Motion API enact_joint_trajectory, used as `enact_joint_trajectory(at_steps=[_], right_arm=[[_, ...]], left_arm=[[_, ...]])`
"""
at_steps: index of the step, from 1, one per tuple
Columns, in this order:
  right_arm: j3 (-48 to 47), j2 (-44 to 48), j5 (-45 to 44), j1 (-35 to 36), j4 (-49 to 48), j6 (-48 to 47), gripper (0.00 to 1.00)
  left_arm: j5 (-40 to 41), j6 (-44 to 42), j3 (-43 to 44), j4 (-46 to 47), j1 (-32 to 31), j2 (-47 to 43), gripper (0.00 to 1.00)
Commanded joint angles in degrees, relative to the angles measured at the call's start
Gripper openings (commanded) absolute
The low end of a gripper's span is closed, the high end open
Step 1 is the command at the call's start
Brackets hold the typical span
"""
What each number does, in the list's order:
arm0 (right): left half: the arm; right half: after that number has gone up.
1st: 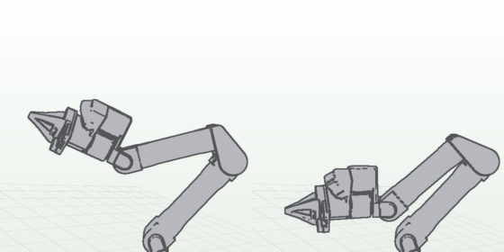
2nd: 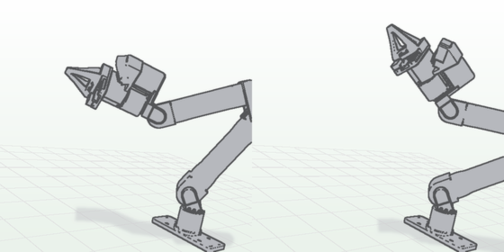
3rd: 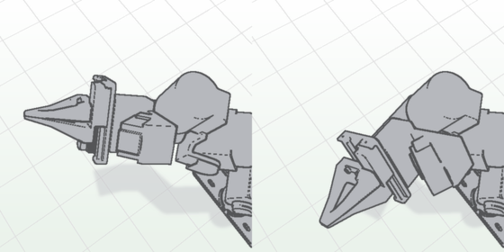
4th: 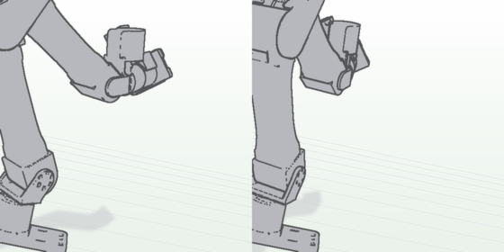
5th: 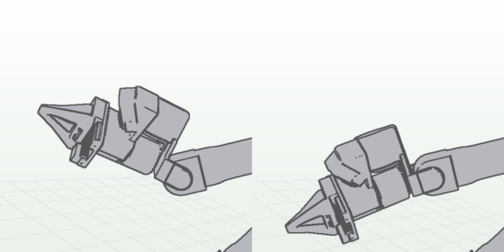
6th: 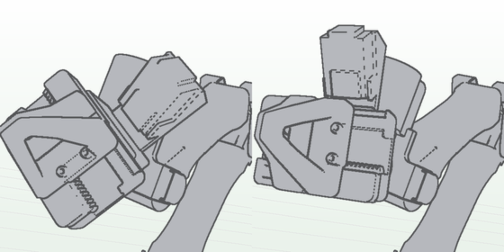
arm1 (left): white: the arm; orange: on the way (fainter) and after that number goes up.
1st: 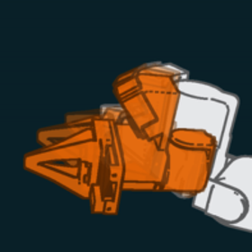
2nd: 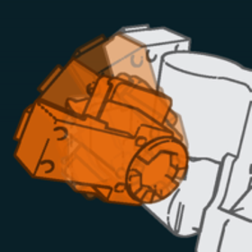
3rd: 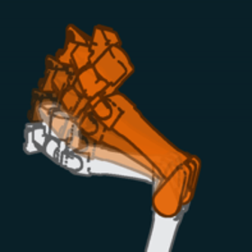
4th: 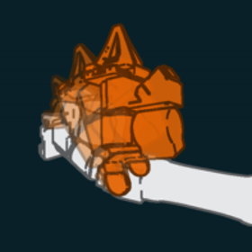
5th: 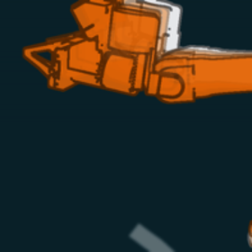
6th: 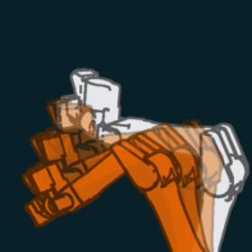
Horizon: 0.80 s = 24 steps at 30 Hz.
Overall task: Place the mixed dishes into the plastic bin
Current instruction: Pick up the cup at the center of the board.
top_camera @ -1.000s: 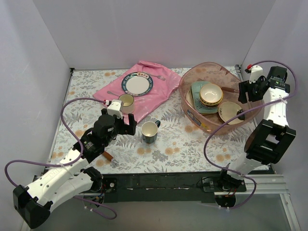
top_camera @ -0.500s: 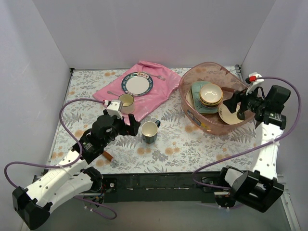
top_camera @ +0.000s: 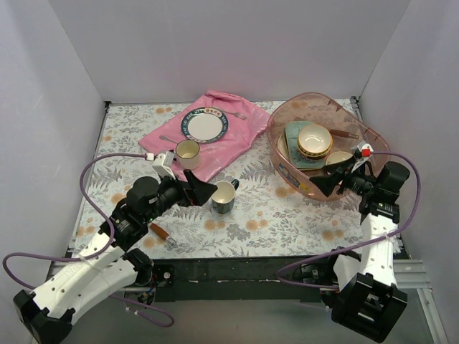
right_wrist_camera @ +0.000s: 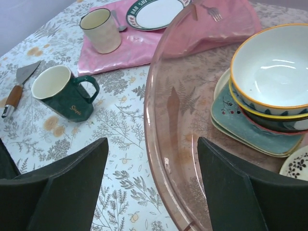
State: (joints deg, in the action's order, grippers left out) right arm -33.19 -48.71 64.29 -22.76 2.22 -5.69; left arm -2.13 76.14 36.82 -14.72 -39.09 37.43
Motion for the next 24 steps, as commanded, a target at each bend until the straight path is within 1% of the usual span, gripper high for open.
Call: enact_joint_trajectory(at_steps=[1, 8, 16, 20, 23, 24], right_arm=[[3.65, 2.74, 4.7, 0.0, -7.58, -0.27, 0.84], [3.48, 3.53, 3.3, -0.09, -7.84, -0.37, 0.84], [3.48, 4.94, 1.89, -0.09, -6.7, -1.07, 0.85], [3.57, 4.76, 1.8, -0.09, -6.61, -1.16, 0.85], [3.66, 4.76, 1.89, -0.09, -6.61, -1.16, 0.85], [3.75, 4.76, 1.89, -0.09, -6.79, -1.25, 0.85]], left_arm=[[-3.75, 4.89, -0.61, 2.59, 0.33, 1.32, 0.98], [-8.5, 6.56, -0.52, 4.61, 0.33, 5.98, 0.98], [-11.4, 8.41, 0.36, 4.35, 0.24, 10.91, 0.98], [-8.78, 8.68, 1.67, 0.76, -0.46, 13.63, 0.98], [-3.34, 8.68, 4.04, -4.06, -1.94, 16.44, 0.98], [0.68, 8.5, 5.53, -5.39, -2.56, 18.01, 0.98]])
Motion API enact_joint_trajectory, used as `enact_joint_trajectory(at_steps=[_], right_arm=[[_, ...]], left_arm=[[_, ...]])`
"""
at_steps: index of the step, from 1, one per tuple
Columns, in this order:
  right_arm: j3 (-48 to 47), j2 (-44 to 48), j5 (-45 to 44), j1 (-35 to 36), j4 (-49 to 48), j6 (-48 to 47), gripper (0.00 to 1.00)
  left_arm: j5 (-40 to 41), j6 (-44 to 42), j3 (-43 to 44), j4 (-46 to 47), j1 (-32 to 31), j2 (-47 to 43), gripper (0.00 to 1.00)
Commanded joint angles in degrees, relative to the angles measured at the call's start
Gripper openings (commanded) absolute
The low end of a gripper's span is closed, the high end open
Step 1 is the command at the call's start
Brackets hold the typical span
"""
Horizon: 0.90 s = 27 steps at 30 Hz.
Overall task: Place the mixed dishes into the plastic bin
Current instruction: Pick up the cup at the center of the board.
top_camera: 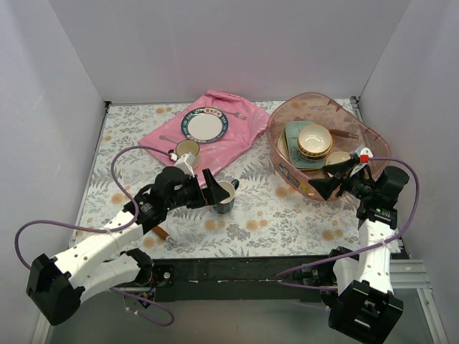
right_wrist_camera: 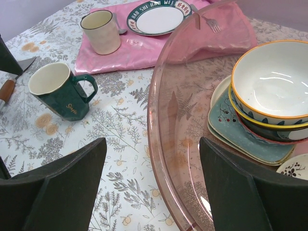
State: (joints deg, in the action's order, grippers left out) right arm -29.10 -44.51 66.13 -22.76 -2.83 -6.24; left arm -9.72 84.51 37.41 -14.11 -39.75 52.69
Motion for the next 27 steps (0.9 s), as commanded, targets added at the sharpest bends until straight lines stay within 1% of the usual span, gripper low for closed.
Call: enact_joint_trajectory(at_steps=[1, 3, 4, 5, 7, 8, 10, 11, 13, 14, 16, 17, 18, 20, 21, 25, 27], right_arm=[[-0.34, 0.57, 0.05, -0.09, -1.74, -0.62, 0.85], [-0.25, 0.48, 0.14, -0.09, -1.74, -0.7, 0.85], [-0.25, 0.48, 0.05, -0.09, -1.83, -0.7, 0.85], [-0.17, 0.48, 0.05, -0.09, -1.83, -0.7, 0.85], [-0.08, 0.39, 0.14, 0.0, -1.83, -0.79, 0.85], [-0.08, 0.39, 0.14, -0.09, -1.83, -0.7, 0.85], [-0.08, 0.39, 0.05, 0.0, -1.92, -0.7, 0.85], [-0.08, 0.39, 0.05, -0.09, -1.83, -0.79, 0.85], [-0.08, 0.3, 0.05, -0.09, -1.83, -0.79, 0.85], [0.01, 0.22, 0.14, -0.09, -1.91, -0.88, 0.85], [0.01, 0.3, 0.14, -0.09, -2.0, -0.79, 0.85], [0.01, 0.22, 0.14, -0.09, -1.92, -0.88, 0.85], [0.01, 0.3, 0.14, -0.09, -1.92, -0.79, 0.85], [0.01, 0.21, 0.05, -0.09, -1.83, -0.79, 0.85], [0.01, 0.21, 0.05, 0.0, -1.83, -0.88, 0.85], [0.01, 0.21, -0.03, -0.09, -1.83, -1.05, 0.85], [0.01, 0.21, -0.12, -0.09, -1.83, -0.97, 0.85]], left_arm=[[9.44, -0.22, 5.74, -7.32, -2.87, 3.47, 0.98], [14.35, -0.31, 7.67, -10.05, -3.67, 5.66, 0.97], [15.33, -0.22, 8.11, -10.58, -4.02, 6.46, 0.96], [16.21, -0.14, 8.55, -11.46, -4.2, 7.33, 0.91], [18.4, -0.05, 9.43, -11.99, -4.46, 9.79, 0.86], [19.29, 0.21, 9.61, -12.34, -4.55, 10.41, 0.79], [21.91, 0.3, 10.31, -12.78, -4.64, 12.25, 0.76], [22.72, 0.13, 10.49, -12.96, -4.72, 12.7, 0.72], [24.56, -0.31, 11.54, -13.22, -4.81, 14.36, 0.68], [25.0, -0.83, 11.98, -13.75, -4.81, 15.07, 0.65], [25.71, -1.27, 12.77, -14.1, -4.99, 16.21, 0.57], [26.15, -1.45, 13.47, -14.45, -4.99, 17.53, 0.56], [26.32, -1.8, 13.65, -14.46, -5.08, 18.06, 0.52], [26.41, -2.07, 14.18, -14.54, -5.16, 19.03, 0.47], [26.5, -2.33, 14.27, -14.54, -5.17, 19.9, 0.42], [26.33, -3.12, 14.89, -14.54, -5.34, 21.32, 0.3], [25.89, -3.56, 15.15, -14.46, -5.43, 21.58, 0.27]])
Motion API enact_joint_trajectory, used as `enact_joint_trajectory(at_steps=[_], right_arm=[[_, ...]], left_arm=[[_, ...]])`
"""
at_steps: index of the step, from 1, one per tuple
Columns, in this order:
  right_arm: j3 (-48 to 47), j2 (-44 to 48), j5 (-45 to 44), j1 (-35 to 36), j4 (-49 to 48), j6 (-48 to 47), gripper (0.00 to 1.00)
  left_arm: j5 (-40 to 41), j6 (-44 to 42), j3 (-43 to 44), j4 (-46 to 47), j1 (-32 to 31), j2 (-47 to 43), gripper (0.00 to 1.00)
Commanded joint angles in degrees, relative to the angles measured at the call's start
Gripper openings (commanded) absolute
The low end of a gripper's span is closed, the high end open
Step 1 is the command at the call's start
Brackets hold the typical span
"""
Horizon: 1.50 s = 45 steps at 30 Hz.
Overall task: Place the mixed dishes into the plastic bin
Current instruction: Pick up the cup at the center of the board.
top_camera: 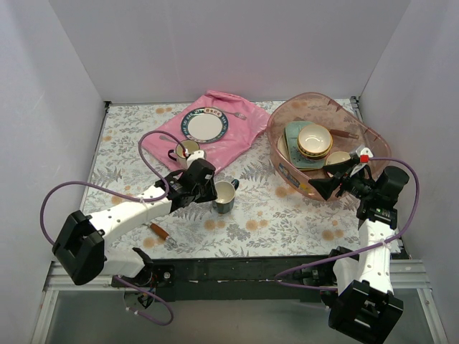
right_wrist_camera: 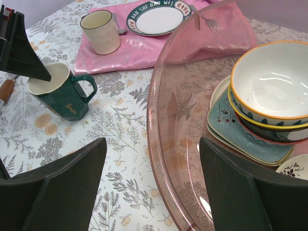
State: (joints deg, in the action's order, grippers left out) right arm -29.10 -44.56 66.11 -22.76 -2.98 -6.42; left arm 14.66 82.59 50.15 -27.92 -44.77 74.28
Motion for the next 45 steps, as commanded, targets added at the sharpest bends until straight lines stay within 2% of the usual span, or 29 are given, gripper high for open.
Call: enact_joint_trajectory(at_steps=[1, 5, 7, 8, 15, 19, 20, 22, 23, 24, 28, 32, 37, 41, 45], right_arm=[[0.01, 0.26, -0.1, -0.09, -1.59, -0.97, 0.85], [-0.08, 0.35, -0.28, 0.0, -1.41, -1.14, 0.85], [-0.08, 0.17, -0.28, -0.09, -1.32, -1.32, 0.85], [-0.08, 0.17, -0.19, -0.09, -1.24, -1.32, 0.85], [-0.86, -0.27, 3.23, -0.09, 0.95, -3.95, 0.85], [-4.55, -1.76, 4.29, 0.0, 11.74, -12.55, 0.86], [-7.78, -2.37, 4.38, 0.0, 19.26, -19.36, 0.86], [-11.48, -5.09, 4.12, 0.7, 27.81, -25.54, 0.87], [-13.42, -6.15, 3.42, 1.05, 32.03, -32.02, 0.87], [-17.7, -8.42, 2.72, 1.4, 40.43, -35.3, 0.87], [-27.39, -13.01, -2.11, 5.26, 54.99, -44.64, 0.88], [-34.78, -14.77, -10.62, 9.75, 58.79, -44.65, 0.88], [-42.25, -15.3, -19.51, 17.91, 58.71, -39.39, 0.89], [-45.68, -16.61, -25.58, 22.67, 58.79, -35.34, 0.89], [-46.4, -17.76, -29.01, 30.65, 58.53, -32.35, 0.89]], left_arm=[[1.34, -1.9, 2.41, -0.64, -0.31, 0.07, 0.25], [-0.06, -2.6, 2.32, 0.06, -0.4, -0.36, 0.1], [-0.85, -3.39, 1.71, 1.11, -0.66, -1.76, 0.07], [-1.2, -4.27, 1.36, 2.51, -0.67, -2.38, 0.0], [-4.54, -8.66, -0.58, 7.7, -1.63, -7.74, 0.0], [-5.78, -10.86, -0.76, 11.56, -3.12, -9.33, 0.0], [-5.78, -11.3, -0.58, 12.01, -3.65, -9.42, 0.0], [-4.38, -12.18, 0.47, 12.97, -5.84, -9.24, 0.0], [-3.76, -12.53, 0.91, 13.15, -6.63, -9.07, 0.0], [-1.84, -12.62, 1.87, 13.24, -8.21, -8.54, 0.0], [2.65, -12.63, 3.46, 15.78, -11.91, -7.49, 0.0], [7.05, -11.22, 4.87, 18.25, -15.51, -5.82, 0.0], [11.88, -9.03, 6.97, 19.75, -19.38, -2.83, 0.0], [16.01, -7.09, 8.73, 19.84, -21.4, -0.19, 0.0], [19.88, -6.13, 11.28, 19.4, -23.77, 2.44, 0.0]])
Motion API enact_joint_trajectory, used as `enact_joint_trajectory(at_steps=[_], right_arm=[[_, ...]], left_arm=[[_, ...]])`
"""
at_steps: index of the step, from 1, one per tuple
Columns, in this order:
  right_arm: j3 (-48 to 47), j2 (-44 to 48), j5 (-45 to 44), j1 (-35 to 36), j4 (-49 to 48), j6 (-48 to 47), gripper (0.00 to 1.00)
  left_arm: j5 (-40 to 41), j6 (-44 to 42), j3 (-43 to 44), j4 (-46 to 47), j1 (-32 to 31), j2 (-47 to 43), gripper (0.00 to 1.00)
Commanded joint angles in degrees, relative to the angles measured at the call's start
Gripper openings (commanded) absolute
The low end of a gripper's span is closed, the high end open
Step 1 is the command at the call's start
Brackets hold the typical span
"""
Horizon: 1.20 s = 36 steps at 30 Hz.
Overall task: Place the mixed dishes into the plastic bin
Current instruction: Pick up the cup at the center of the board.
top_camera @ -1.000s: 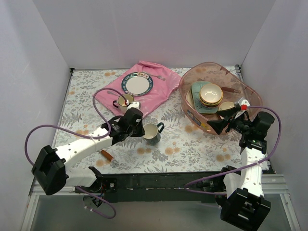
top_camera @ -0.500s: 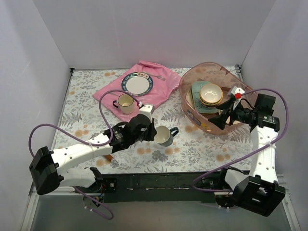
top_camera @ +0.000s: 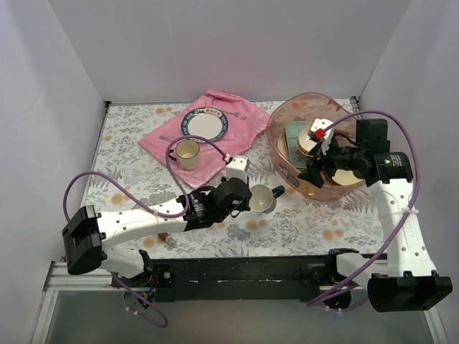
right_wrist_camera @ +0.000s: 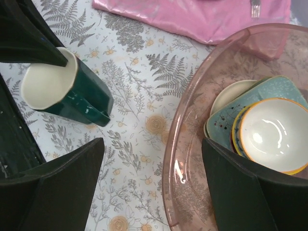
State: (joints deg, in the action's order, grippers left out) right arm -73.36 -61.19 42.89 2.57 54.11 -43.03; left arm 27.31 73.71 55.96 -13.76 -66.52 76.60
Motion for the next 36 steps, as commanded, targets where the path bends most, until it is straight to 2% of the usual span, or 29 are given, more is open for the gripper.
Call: enact_joint_trajectory(at_steps=[1, 6, 11, 13, 18, 23, 32, 36], right_arm=[[-2.22, -1.21, -6.41, 6.39, 1.44, 4.61, 0.89], [-2.4, -2.36, -9.05, 10.52, 1.09, 6.63, 0.89], [-0.38, -3.23, -8.97, 13.33, -0.58, 8.92, 0.88], [1.11, -3.5, -11.59, 15.44, -2.94, 10.93, 0.88], [1.12, -4.38, -16.17, 18.26, -5.33, 12.26, 0.87], [1.38, -6.57, -19.6, 20.81, -6.38, 10.6, 0.86], [3.23, -8.95, -18.02, 23.09, -7.52, 10.94, 0.71], [3.49, -9.56, -17.84, 23.27, -7.88, 12.0, 0.59]], left_arm=[[8.1, 3.01, 5.99, 4.97, -2.47, 0.57, 0.0], [15.56, 5.21, 10.64, 1.73, -4.84, 4.08, 0.0], [21.29, 9.77, 16.89, -5.57, -6.6, 10.05, 0.0], [22.6, 10.92, 19.87, -8.2, -7.13, 11.73, 0.0], [23.58, 15.58, 25.15, -13.65, -7.57, 15.95, 0.0], [22.18, 15.67, 26.65, -13.75, -7.66, 16.83, 0.0], [21.47, 14.71, 24.63, -11.91, -7.83, 14.02, 0.0], [21.73, 14.7, 23.05, -10.24, -7.92, 12.35, 0.0]])
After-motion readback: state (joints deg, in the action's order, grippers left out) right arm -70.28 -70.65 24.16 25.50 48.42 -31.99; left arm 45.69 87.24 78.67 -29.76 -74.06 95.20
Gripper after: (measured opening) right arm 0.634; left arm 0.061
